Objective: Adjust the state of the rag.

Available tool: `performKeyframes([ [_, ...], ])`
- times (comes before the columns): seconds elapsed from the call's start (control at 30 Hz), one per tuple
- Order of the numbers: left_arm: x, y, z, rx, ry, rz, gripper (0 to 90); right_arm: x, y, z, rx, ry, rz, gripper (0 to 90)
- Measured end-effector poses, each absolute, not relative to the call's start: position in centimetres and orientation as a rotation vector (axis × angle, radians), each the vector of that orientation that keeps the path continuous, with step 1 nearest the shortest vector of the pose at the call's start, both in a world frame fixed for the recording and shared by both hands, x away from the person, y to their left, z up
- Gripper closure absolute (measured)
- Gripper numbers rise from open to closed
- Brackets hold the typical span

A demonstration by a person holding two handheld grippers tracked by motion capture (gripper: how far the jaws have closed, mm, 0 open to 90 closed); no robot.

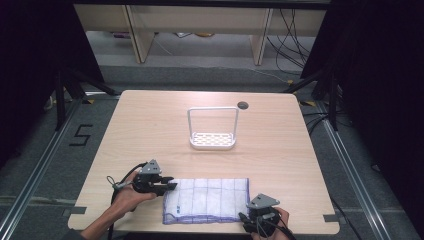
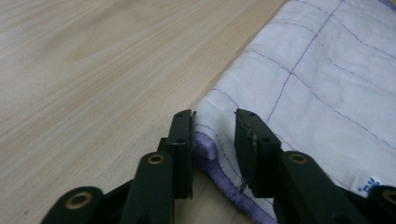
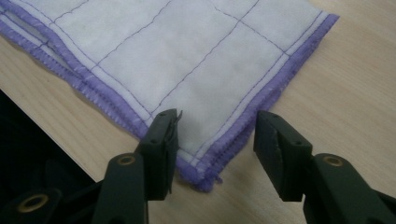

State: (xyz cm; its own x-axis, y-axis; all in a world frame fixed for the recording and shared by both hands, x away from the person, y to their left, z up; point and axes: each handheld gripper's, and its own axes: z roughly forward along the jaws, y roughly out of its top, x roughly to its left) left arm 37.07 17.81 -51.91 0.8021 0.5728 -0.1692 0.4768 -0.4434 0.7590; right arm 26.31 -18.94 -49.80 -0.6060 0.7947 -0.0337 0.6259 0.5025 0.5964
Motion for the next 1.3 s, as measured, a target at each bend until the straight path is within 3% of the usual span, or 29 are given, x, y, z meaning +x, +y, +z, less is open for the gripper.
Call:
performKeyframes([
  [0.27,36.8,17.8,-51.8,2.128,0.749,0.150,79.3,26.2,-19.3,-50.1,1.218,2.452,0.854,59.4],
  [0.53,36.7,17.9,-51.8,2.125,0.733,0.156,82.0,26.3,-19.5,-50.2,1.191,2.516,0.936,79.1],
  [0.63,36.6,18.1,-51.7,2.142,0.723,0.170,82.5,26.3,-19.4,-50.1,1.128,2.528,0.918,82.3],
  [0.93,35.2,18.9,-51.1,2.077,0.733,0.126,84.1,27.8,-19.6,-49.4,1.073,2.541,0.905,84.9],
  [1.3,29.9,20.0,-48.5,1.975,0.696,0.078,85.3,33.5,-18.9,-46.3,1.011,2.539,0.930,85.5],
])
